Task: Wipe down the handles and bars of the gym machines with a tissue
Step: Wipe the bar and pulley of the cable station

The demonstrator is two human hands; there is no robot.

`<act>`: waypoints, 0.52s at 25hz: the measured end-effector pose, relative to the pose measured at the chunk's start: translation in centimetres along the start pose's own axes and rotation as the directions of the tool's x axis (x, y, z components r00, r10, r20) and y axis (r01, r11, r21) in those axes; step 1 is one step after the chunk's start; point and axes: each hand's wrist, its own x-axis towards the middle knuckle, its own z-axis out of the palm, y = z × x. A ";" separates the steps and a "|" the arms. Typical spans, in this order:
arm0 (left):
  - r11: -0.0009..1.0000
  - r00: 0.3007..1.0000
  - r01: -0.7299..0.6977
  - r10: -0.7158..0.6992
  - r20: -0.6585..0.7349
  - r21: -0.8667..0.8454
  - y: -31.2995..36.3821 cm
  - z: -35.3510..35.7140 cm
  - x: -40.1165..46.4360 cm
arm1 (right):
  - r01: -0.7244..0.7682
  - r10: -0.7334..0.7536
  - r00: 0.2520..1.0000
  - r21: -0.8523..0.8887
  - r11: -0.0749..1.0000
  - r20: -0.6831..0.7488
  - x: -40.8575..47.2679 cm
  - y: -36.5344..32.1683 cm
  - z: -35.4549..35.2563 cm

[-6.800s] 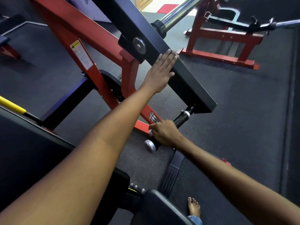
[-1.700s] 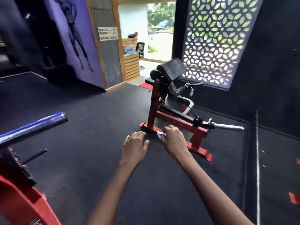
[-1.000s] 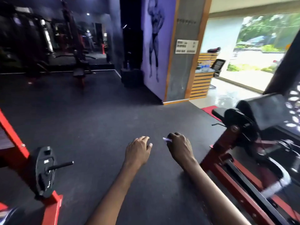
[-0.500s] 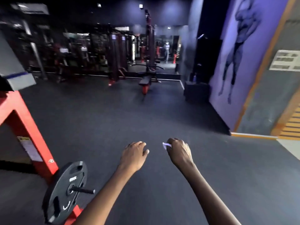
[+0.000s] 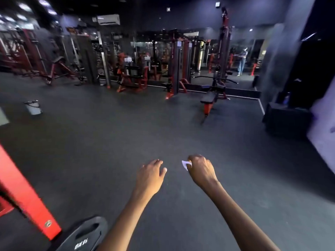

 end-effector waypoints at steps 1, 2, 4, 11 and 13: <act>1.000 1.000 0.019 -0.019 -0.015 0.002 -0.8 0.3 3.3 | 0.034 -0.034 0.999 -0.007 0.999 0.014 3.6 0.0 1.1; 0.999 0.999 0.042 -0.042 -0.026 0.006 -1.5 0.6 6.5 | 0.070 -0.069 0.997 -0.016 0.997 0.032 7.1 -0.1 2.2; 0.995 0.995 0.095 -0.095 -0.035 -0.003 -3.2 0.8 12.5 | 0.127 -0.127 0.990 -0.008 0.992 0.058 14.1 -0.7 4.0; 0.958 0.960 0.277 -0.272 -0.072 0.073 -14.2 3.1 29.3 | 0.272 -0.287 0.940 0.104 0.957 0.182 35.0 -6.5 15.7; 0.930 0.930 0.360 -0.351 -0.106 0.079 -18.5 3.4 34.6 | 0.343 -0.361 0.906 0.116 0.932 0.219 41.7 -9.4 19.4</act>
